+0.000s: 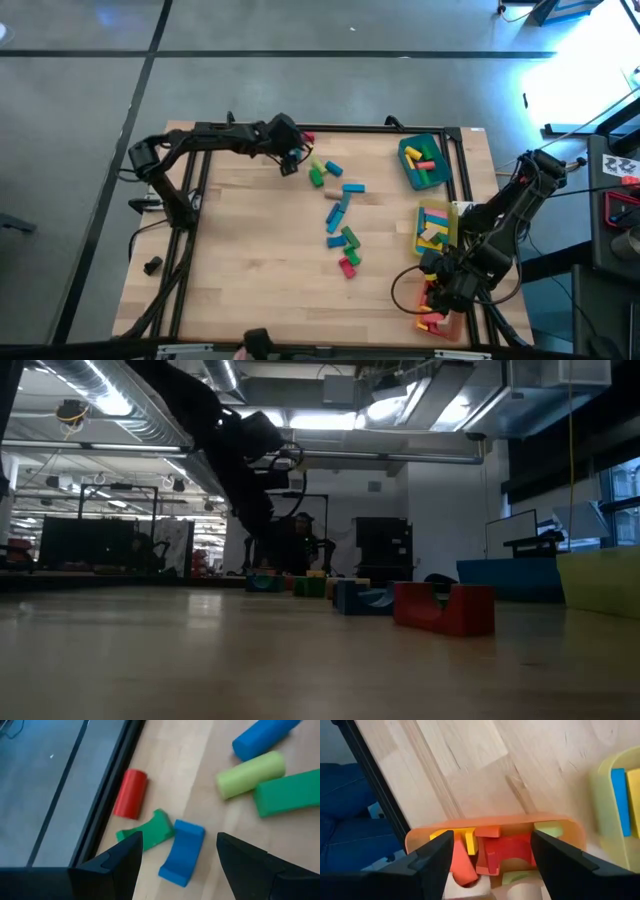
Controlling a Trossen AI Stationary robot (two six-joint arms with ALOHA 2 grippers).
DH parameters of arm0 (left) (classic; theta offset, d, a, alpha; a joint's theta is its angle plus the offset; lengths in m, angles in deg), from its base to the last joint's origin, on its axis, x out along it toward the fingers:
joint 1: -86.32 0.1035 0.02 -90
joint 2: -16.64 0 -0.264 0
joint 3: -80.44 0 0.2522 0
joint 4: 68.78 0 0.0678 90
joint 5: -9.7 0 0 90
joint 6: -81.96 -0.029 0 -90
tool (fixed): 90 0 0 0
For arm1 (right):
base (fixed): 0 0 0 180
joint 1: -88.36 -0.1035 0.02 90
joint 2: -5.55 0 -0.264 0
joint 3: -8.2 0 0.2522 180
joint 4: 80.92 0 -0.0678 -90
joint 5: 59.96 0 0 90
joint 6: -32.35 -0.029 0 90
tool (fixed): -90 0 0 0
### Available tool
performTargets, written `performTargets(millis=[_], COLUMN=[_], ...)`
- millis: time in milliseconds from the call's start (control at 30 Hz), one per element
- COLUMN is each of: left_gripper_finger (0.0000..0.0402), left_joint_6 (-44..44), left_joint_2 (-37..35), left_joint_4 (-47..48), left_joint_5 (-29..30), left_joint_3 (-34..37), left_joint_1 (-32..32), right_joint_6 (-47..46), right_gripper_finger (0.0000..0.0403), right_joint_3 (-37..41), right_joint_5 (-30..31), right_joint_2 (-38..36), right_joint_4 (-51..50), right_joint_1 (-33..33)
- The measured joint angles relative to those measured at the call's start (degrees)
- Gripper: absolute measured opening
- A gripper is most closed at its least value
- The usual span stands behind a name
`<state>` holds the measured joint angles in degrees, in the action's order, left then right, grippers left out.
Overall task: Sort blocks by size
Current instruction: Put the blue arch block into the orange bin
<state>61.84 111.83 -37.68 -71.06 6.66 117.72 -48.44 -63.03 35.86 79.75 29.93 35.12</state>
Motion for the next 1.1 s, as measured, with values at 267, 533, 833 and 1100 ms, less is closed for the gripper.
performTargets(millis=[267, 533, 833, 1100], left_gripper_finger=[0.0239, 0.0239, 0.0239, 0.0239], left_joint_6=[-8.35, -17.68, -18.58, -3.86], left_joint_2=[1.93, 6.43, 10.44, 10.99], left_joint_4=[-0.09, -2.49, -5.02, -4.36], left_joint_5=[-5.54, -5.86, -6.07, -6.08], left_joint_3=[2.51, 2.50, 2.35, 2.33], left_joint_1=[4.10, 5.15, 5.16, 5.65], right_joint_6=[0.04, 0.10, 0.10, 0.10], right_gripper_finger=[0.0264, 0.0264, 0.0264, 0.0264], right_joint_3=[0.00, 0.02, 0.02, 0.02], right_joint_5=[0.22, 2.05, 2.73, 2.76], right_joint_2=[0.00, -0.02, -0.02, 0.00], right_joint_4=[-0.11, 0.01, -0.11, -0.11], right_joint_1=[0.00, 0.00, 0.00, 0.01])
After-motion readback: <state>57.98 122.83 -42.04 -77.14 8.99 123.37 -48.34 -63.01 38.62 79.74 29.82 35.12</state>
